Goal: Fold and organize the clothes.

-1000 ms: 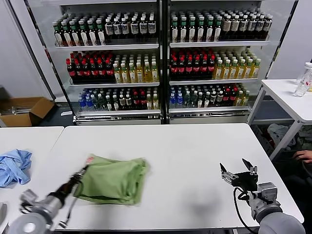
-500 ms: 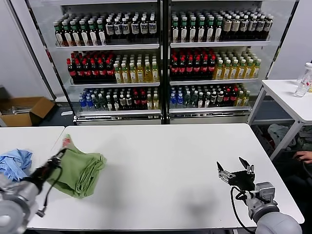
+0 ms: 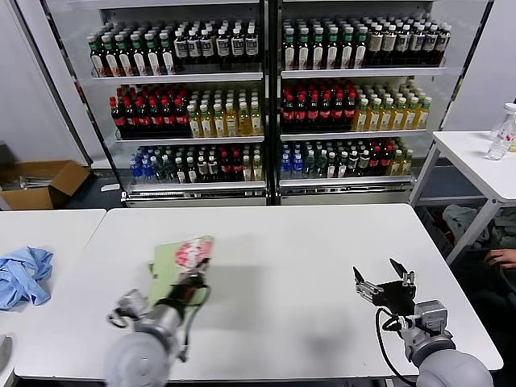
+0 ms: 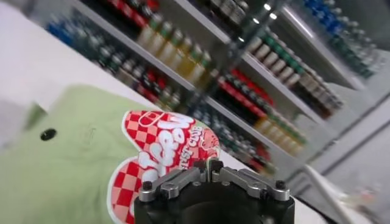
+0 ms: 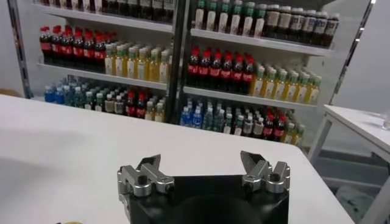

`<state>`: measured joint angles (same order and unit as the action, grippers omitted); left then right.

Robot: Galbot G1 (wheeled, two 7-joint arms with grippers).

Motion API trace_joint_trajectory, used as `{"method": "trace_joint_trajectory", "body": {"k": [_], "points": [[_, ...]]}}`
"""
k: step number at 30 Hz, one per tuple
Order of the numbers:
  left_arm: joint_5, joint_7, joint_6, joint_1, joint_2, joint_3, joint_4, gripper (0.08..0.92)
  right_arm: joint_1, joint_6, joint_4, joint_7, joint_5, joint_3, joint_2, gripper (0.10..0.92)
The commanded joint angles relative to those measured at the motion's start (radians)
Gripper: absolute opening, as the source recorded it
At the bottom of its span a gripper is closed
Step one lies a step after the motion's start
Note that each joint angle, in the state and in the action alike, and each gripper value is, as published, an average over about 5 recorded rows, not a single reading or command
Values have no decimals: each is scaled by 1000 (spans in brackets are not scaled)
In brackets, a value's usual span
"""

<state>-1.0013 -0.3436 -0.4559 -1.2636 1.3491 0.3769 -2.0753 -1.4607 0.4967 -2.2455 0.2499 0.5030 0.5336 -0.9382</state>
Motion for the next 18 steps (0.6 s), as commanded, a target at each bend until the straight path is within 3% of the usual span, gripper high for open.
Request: {"method": "trace_joint_trajectory", "body": {"k": [1, 5, 8, 13, 18], "points": [[121, 20, 88, 158, 241, -289, 251, 96, 8, -6, 12, -4, -1, -2, 4, 823], [241, 72, 116, 182, 227, -300, 300, 108, 21, -19, 19, -9, 20, -16, 3, 823], [280, 110, 127, 166, 207, -295, 263, 176, 48, -27, 28, -11, 44, -49, 0, 823], [317, 148, 139, 121, 184, -238, 157, 332, 160, -9, 72, 3, 149, -152, -47, 823], [411, 134, 139, 68, 97, -84, 54, 488, 311, 26, 175, 42, 249, -326, -158, 823]]}}
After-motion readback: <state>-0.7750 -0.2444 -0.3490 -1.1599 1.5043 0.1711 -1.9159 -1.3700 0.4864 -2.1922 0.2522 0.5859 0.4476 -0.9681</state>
